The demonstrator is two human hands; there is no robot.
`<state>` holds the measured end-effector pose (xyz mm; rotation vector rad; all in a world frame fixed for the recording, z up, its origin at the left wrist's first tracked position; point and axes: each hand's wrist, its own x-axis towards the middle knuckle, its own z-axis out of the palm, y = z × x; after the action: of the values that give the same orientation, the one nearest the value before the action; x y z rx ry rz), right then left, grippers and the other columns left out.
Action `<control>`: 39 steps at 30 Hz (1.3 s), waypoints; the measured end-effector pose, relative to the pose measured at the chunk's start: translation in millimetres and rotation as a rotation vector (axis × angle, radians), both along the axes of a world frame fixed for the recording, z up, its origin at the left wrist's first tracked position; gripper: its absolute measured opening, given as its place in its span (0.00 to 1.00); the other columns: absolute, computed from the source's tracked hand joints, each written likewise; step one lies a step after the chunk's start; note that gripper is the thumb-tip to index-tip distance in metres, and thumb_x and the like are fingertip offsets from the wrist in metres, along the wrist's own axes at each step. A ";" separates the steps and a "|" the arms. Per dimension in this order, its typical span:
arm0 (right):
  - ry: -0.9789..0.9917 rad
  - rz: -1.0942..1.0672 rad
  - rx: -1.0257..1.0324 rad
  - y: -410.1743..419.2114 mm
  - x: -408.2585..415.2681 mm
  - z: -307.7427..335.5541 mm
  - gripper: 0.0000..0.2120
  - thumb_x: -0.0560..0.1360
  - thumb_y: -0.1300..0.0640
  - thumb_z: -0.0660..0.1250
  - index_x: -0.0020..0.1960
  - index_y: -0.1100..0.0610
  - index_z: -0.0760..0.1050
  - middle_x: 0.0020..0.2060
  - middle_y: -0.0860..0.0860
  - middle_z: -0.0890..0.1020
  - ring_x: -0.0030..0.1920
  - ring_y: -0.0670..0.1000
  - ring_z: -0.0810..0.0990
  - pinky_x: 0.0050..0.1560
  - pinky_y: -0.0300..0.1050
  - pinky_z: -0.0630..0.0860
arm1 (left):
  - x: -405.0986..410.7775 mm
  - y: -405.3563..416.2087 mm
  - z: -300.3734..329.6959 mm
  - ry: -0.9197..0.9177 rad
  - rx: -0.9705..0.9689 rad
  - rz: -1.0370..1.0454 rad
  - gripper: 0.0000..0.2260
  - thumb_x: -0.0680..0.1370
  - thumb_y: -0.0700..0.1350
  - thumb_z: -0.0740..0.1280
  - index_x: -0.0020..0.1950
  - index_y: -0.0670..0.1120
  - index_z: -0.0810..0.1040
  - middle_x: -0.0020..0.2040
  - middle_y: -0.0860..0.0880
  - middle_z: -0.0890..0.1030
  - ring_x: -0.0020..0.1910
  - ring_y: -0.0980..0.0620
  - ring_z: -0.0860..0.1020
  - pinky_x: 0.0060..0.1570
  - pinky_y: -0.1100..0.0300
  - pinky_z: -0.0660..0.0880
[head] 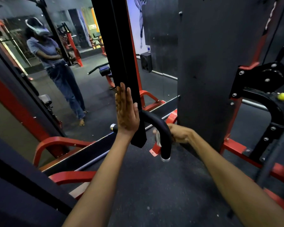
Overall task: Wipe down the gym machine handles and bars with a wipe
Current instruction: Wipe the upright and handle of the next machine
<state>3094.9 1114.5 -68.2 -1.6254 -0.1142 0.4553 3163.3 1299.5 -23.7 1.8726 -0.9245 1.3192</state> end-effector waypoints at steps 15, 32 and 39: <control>-0.011 -0.067 0.318 12.3 -13.3 -10.1 0.11 0.69 0.66 0.61 0.39 0.57 0.81 0.29 0.56 0.80 0.34 0.50 0.78 0.40 0.47 0.73 | -1.8 2.5 1.1 0.008 0.037 0.028 0.33 0.81 0.40 0.53 0.79 0.53 0.37 0.78 0.57 0.36 0.78 0.55 0.41 0.77 0.53 0.44; -0.930 -0.776 -0.163 49.7 -59.9 16.1 0.14 0.72 0.71 0.61 0.54 0.64 0.80 0.53 0.53 0.81 0.56 0.48 0.79 0.59 0.38 0.73 | -10.2 -8.0 -4.1 0.094 -0.061 0.038 0.28 0.84 0.45 0.50 0.78 0.54 0.36 0.78 0.59 0.36 0.77 0.56 0.40 0.76 0.54 0.43; -0.653 -0.962 -0.276 39.0 -99.9 -71.6 0.17 0.71 0.74 0.63 0.46 0.53 0.79 0.42 0.43 0.82 0.44 0.37 0.78 0.45 0.38 0.74 | -7.0 -6.2 -6.2 0.101 -0.071 0.009 0.28 0.84 0.46 0.50 0.78 0.55 0.35 0.77 0.60 0.35 0.77 0.56 0.40 0.76 0.54 0.42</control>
<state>2995.0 1153.5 -139.8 -1.8271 0.2536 -0.8311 3156.3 1293.4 -29.9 1.8723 -0.8076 1.2343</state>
